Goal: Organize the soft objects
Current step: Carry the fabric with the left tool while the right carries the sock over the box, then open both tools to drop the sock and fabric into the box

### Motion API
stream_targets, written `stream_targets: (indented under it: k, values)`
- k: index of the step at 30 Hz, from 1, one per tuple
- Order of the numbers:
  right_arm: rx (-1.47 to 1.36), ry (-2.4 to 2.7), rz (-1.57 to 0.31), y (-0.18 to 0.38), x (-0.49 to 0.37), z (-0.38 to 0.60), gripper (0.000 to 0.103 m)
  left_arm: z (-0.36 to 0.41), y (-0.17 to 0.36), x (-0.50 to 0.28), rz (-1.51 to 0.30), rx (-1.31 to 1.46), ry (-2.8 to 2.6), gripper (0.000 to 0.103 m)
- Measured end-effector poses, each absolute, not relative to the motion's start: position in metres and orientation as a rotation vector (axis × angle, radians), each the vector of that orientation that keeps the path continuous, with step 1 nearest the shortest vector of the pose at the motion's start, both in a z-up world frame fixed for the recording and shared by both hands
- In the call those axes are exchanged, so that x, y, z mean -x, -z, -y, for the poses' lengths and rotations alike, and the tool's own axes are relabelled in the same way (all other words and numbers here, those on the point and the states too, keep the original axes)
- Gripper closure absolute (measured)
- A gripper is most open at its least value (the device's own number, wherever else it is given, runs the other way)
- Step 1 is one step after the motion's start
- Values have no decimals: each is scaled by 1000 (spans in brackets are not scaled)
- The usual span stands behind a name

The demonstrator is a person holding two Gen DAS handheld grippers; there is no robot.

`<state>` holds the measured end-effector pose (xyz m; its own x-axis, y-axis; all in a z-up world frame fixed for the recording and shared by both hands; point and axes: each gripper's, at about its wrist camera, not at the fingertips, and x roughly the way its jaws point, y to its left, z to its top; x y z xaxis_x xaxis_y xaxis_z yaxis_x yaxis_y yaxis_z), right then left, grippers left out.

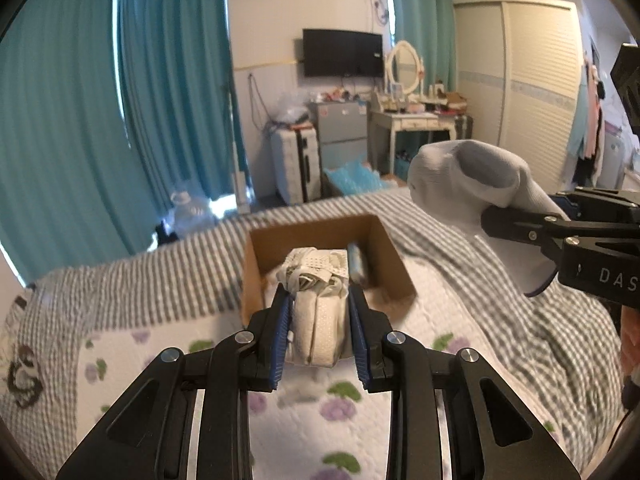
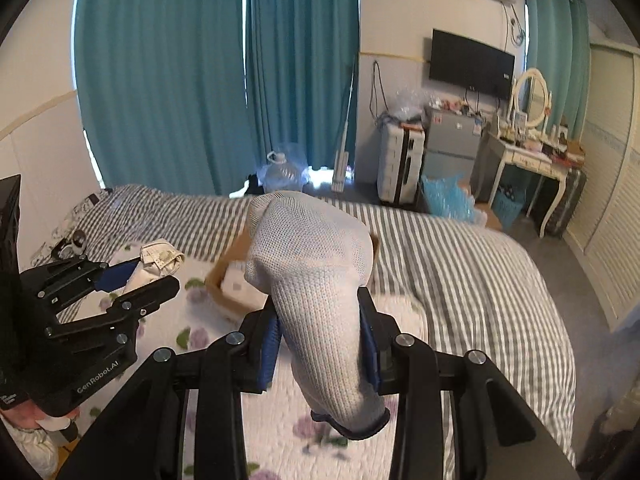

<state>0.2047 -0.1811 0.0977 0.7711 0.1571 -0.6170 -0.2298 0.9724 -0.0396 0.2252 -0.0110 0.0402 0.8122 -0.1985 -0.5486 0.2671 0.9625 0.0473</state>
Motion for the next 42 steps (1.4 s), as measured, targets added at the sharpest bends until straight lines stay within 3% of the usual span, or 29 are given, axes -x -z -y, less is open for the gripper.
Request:
stream_targets:
  k: [10,17,25,28,30,36,42]
  values:
    - [74,-228,-588,-102,-300,150,69,6,-32,-353,-570,-126,177,76]
    - [-7,-218,-710,-31,-380,152,69,15,19,-414,-636,-177,190,76]
    - [-49,-243,-798,38,-413,171,68,21,61,-426,-669,-198,239,73]
    - [-81,-257,-797,47,-412,178,52,28,67,-427,-690,-206,224,62]
    - [-94,-236,-787,47,-411,184,21,30,68,-426,-688,-218,198,51]
    - [-139,-225,-721,15,-390,204,20,27,49,-412,-679,-225,146,49]
    - [-78,-213,-652,-63,-339,213,20,20,-26,-357,-557,-178,154,49]
